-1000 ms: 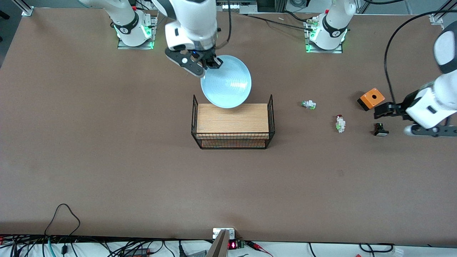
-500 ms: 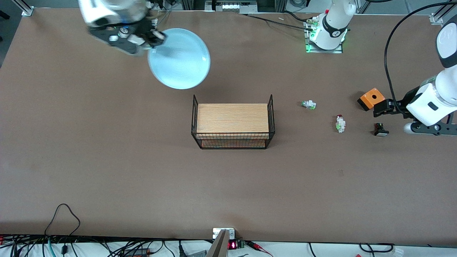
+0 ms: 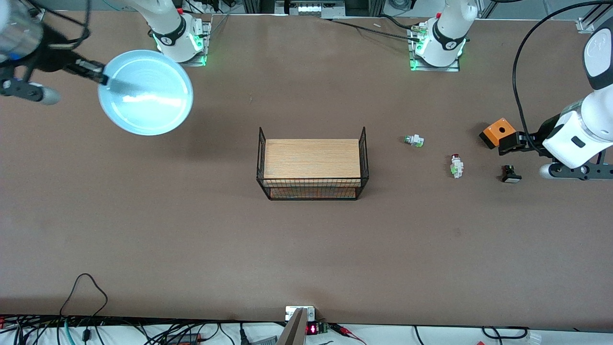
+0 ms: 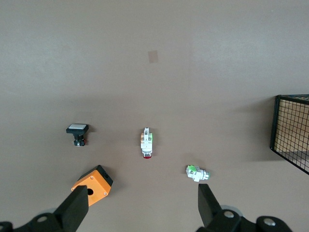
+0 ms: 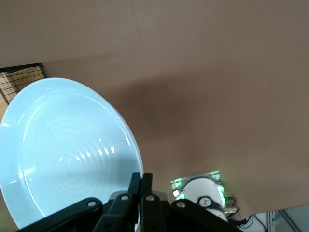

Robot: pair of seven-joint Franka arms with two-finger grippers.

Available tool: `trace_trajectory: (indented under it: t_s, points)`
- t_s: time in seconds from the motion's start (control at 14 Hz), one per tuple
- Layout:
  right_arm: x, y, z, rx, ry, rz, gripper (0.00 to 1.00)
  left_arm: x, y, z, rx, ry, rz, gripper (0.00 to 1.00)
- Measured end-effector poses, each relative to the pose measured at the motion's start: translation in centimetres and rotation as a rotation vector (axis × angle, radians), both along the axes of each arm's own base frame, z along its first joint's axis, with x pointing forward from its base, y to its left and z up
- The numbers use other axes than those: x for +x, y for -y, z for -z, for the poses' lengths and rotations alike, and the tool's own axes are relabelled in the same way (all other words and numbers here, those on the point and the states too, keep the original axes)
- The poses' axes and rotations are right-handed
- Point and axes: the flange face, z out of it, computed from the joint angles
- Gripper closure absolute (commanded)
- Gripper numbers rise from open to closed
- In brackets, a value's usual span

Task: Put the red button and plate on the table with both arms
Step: 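Carry the plate away from the basket with the right gripper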

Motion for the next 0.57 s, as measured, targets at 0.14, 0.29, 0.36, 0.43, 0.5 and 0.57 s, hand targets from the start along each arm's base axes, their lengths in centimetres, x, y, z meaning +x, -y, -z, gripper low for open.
trace_trajectory:
  t_s: [0.14,0.29,0.36,0.43,0.5,0.57]
  points:
    - [1.5,4.7,1.5,0.021,0.014,-0.035,1.00,0.0,-0.2,0.0,0.000,0.000,0.001,0.00]
    - [3.1,7.8,4.2,0.030,0.038,-0.053,1.00,0.1,-0.2,-0.3,-0.001,0.008,0.001,0.00]
    - [3.7,8.6,5.9,0.030,0.051,-0.054,1.00,0.3,-0.3,-0.8,-0.001,0.027,0.000,0.00]
    - [4.2,9.1,7.7,0.030,0.061,-0.055,1.00,0.5,-0.5,-1.6,-0.002,0.054,-0.003,0.00]
    - [4.5,9.6,9.2,0.033,0.073,-0.060,1.00,0.7,-0.7,-2.3,-0.002,0.080,-0.008,0.00]
    - [4.7,10.1,10.6,0.035,0.088,-0.062,1.00,0.9,-1.0,-3.0,-0.002,0.104,-0.012,0.00]
